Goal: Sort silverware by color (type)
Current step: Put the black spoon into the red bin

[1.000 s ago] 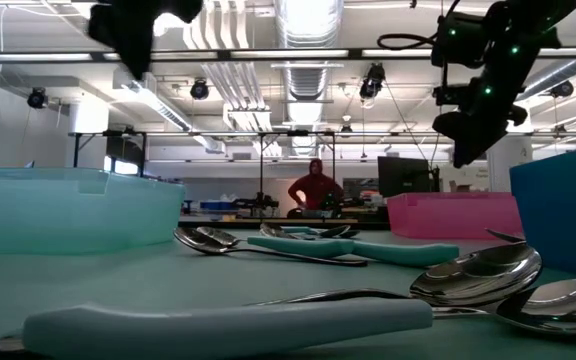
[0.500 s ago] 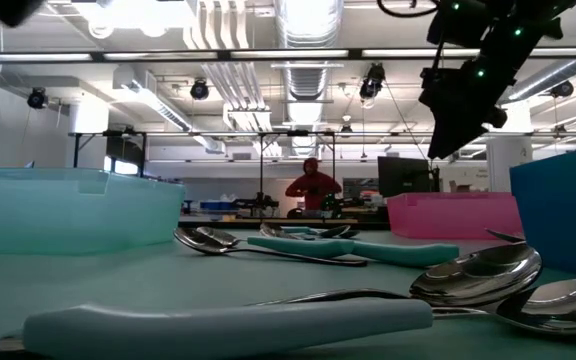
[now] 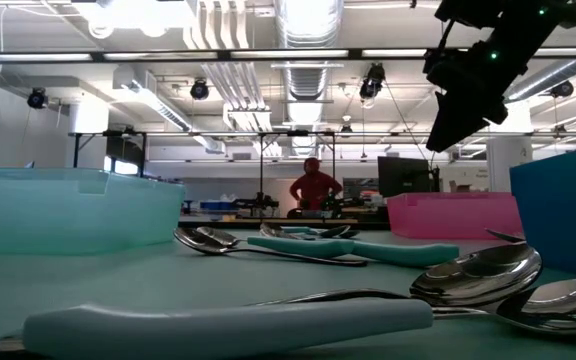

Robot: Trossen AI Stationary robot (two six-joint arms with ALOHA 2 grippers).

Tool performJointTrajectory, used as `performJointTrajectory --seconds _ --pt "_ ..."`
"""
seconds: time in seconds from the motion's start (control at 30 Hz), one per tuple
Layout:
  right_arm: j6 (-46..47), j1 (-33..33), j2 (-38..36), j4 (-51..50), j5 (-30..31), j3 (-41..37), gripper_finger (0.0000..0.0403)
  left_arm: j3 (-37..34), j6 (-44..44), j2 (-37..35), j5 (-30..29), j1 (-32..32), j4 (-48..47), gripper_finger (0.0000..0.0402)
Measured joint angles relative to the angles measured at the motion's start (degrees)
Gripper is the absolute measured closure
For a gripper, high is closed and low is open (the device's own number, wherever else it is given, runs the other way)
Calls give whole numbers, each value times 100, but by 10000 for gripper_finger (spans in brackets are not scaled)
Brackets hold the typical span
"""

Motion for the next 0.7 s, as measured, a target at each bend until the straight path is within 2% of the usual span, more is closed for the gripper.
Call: performJointTrajectory --seconds 0.2,0.7 --pt "85 9 0 2 -1 0 273 7 75 435 -2 -36 120 295" --pt "94 22 0 -20 -11 -21 273 -14 277 556 -4 -162 -168 295"
